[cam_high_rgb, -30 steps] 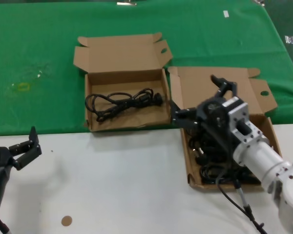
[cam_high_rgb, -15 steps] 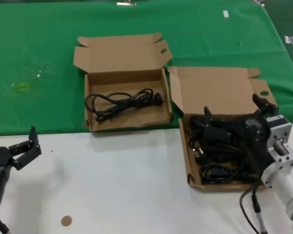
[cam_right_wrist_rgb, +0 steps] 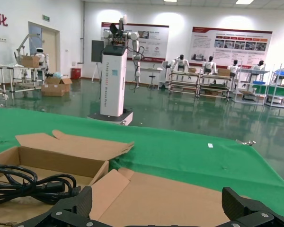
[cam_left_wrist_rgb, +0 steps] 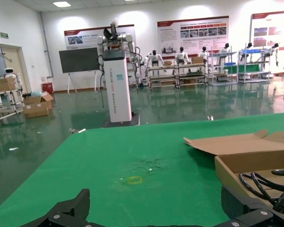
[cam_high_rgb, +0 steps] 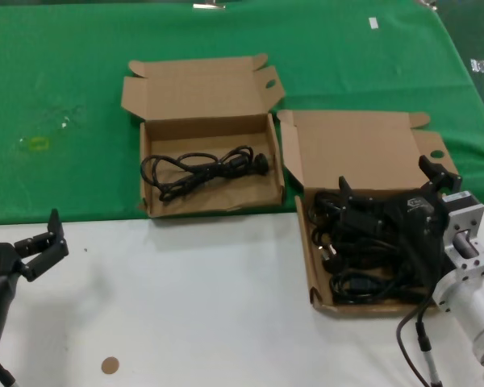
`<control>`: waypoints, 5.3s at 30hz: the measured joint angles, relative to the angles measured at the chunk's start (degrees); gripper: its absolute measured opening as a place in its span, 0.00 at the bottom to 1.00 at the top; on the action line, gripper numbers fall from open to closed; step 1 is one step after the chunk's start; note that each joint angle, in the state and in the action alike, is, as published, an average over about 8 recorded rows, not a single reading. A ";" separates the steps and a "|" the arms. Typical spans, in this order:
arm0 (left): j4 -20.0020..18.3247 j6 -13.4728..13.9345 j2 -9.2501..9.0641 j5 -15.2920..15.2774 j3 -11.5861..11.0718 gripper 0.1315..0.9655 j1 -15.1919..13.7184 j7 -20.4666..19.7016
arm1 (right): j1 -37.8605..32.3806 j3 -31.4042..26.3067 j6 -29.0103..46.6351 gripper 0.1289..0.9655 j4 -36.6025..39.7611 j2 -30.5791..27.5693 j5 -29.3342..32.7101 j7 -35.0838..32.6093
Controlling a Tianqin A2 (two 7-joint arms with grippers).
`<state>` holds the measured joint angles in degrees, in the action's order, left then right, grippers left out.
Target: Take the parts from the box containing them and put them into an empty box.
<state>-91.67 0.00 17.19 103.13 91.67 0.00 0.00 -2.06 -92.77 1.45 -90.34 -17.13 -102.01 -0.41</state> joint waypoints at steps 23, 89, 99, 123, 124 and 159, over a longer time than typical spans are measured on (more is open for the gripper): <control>0.00 0.00 0.00 0.00 0.00 1.00 0.00 0.00 | 0.00 0.00 0.00 1.00 0.00 0.00 0.00 0.00; 0.00 0.00 0.00 0.00 0.00 1.00 0.00 0.00 | 0.00 0.00 0.00 1.00 0.00 0.00 0.00 0.00; 0.00 0.00 0.00 0.00 0.00 1.00 0.00 0.00 | 0.00 0.00 0.00 1.00 0.00 0.00 0.00 0.00; 0.00 0.00 0.00 0.00 0.00 1.00 0.00 0.00 | 0.00 0.00 0.00 1.00 0.00 0.00 0.00 0.00; 0.00 0.00 0.00 0.00 0.00 1.00 0.00 0.00 | 0.00 0.00 0.00 1.00 0.00 0.00 0.00 0.00; 0.00 0.00 0.00 0.00 0.00 1.00 0.00 0.00 | 0.00 0.00 0.00 1.00 0.00 0.00 0.00 0.00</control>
<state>-91.67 0.00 17.19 103.13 91.67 0.00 0.00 -2.06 -92.77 1.45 -90.34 -17.13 -102.01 -0.41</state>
